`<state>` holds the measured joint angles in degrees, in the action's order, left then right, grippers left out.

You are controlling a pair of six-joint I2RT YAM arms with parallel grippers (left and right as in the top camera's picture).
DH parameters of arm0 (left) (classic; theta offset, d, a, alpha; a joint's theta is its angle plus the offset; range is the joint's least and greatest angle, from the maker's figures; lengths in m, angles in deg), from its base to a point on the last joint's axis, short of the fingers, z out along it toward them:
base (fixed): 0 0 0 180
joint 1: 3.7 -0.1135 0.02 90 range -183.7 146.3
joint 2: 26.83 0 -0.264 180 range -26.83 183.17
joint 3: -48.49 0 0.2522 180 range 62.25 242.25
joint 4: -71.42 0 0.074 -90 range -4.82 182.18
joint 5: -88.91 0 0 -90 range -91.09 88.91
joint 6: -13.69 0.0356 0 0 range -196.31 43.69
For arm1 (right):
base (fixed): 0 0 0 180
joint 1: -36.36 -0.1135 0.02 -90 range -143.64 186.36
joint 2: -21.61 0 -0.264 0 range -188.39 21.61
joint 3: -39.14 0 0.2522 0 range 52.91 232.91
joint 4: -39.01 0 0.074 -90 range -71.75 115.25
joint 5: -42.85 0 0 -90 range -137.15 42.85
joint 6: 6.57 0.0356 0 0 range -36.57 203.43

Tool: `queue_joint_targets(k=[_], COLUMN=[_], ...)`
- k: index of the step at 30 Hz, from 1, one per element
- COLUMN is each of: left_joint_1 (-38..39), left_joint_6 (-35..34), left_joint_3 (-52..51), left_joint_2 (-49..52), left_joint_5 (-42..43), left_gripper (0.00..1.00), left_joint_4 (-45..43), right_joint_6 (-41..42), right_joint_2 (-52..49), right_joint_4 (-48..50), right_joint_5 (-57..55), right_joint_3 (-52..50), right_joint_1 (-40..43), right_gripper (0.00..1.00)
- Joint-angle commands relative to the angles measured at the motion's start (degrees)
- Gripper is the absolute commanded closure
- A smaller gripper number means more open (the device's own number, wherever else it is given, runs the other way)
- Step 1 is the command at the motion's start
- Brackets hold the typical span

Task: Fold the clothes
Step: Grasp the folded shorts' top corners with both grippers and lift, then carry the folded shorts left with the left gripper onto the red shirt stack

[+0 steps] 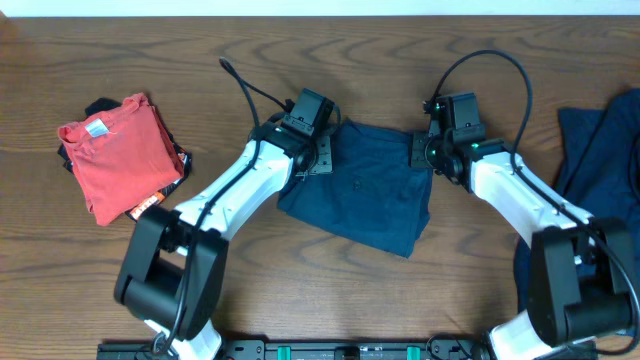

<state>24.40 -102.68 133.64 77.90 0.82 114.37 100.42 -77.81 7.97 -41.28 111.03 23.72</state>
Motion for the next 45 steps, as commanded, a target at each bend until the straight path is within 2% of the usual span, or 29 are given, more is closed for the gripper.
queue_joint_targets(k=[1,3,5,8,14,21,28,31,33,35,39,45], left_joint_1=[-1.1,-2.1,-3.1,-4.8,-7.6,-7.4,-6.3,-5.4,-4.9,-4.9,-5.4,-11.5], left_joint_6=[-0.4,1.5,3.3,10.4,14.0,15.0,15.0,15.1,15.4,15.3,14.5,14.6], left_joint_3=[-0.7,-0.3,-0.2,-0.2,-0.2,-0.2,-0.2,-0.2,-0.2,-0.2,0.2,0.7], left_joint_2=[0.8,0.6,0.6,0.9,3.2,8.5,12.4,12.4,12.4,12.4,11.3,2.4], left_joint_5=[-2.8,-2.6,-0.8,7.0,11.3,21.4,32.6,35.9,36.9,38.2,38.1,27.8], left_gripper=[0.25,0.16,0.06,0.00,0.02,0.02,0.02,0.35,0.67,0.94,0.94,0.94], left_joint_4=[-1.8,-2.9,-4.1,-6.1,-7.6,-9.0,-8.8,-9.9,-11.4,-13.4,-15.4,-12.3], right_joint_6=[-0.1,-0.1,0.0,0.2,0.2,2.3,2.3,2.3,2.3,2.3,2.3,1.2], right_joint_2=[-0.8,0.9,3.7,9.3,17.5,17.6,17.7,17.7,17.7,17.7,17.7,17.7], right_joint_4=[0.3,-0.9,-1.9,-3.6,-10.4,-16.1,-17.1,-17.2,-17.2,-17.4,-18.4,-19.5], right_joint_5=[-2.7,-2.7,-2.7,-2.6,-2.6,-2.6,-2.6,-2.6,-2.6,-2.6,-2.6,-2.9], right_joint_3=[0.7,0.8,0.8,0.8,0.8,0.8,0.8,0.8,0.8,0.8,0.8,0.8], right_joint_1=[0.8,1.1,1.5,1.6,1.3,1.3,1.3,1.3,1.3,1.3,1.3,1.4], right_gripper=[0.54,0.47,0.45,0.42,0.39,0.38,0.37,0.37,0.37,0.38,0.37,0.37])
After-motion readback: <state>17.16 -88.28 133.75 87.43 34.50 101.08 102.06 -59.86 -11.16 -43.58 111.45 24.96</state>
